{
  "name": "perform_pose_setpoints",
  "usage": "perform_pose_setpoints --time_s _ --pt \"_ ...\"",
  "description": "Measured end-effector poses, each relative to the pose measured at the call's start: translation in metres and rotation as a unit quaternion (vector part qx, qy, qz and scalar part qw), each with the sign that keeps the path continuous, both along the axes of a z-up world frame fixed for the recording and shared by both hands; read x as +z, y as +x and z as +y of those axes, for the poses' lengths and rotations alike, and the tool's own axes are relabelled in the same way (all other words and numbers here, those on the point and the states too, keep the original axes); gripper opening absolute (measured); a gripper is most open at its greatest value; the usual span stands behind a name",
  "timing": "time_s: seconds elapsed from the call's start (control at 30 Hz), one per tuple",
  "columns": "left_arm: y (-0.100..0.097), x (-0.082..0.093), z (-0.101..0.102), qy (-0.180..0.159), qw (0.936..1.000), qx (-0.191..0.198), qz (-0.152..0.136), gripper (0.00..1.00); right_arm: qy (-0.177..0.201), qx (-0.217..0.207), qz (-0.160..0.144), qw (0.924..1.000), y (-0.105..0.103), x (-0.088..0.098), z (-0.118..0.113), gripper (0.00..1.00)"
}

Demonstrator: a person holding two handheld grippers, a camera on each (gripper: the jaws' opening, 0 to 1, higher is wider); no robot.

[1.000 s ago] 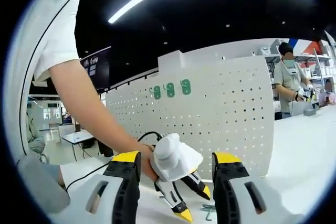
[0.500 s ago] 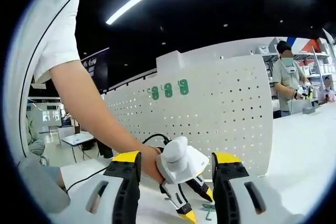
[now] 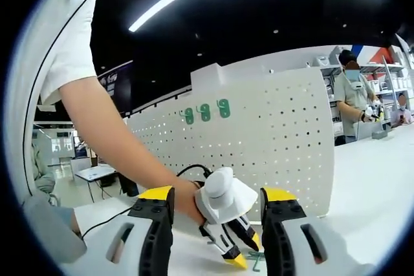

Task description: Insert the hook assembly into the mounting plate slot until the hook locks in place.

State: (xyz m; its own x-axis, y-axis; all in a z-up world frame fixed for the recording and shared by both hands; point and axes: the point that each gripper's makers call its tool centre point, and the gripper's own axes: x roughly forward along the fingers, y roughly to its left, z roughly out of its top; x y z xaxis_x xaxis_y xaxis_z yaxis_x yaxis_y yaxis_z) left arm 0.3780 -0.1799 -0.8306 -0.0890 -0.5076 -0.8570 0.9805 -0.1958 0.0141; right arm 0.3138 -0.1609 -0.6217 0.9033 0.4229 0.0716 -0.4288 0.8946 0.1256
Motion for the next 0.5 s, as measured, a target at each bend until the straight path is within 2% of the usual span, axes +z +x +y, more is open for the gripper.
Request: perform_pose_setpoints --time_s 0.2,0.37,0.5 --pt "0.0068 0.0004 -0.0017 -0.006 0.9997 0.024 -0.004 0.23 0.003 -0.003 -0.001 1.0000 0.0004 0.0005 -0.0019 0.52" --pt "0.0091 0.0001 -0.0028 -0.008 0.9995 0.027 -0.011 0.17 0.004 -0.005 0.000 1.0000 0.0007 -0.0001 -0.0031 0.51" --pt "0.0086 0.0000 -0.0029 -0.008 0.9995 0.020 -0.023 0.09 0.003 -0.003 0.000 1.0000 0.0007 0.0000 -0.0023 0.51"
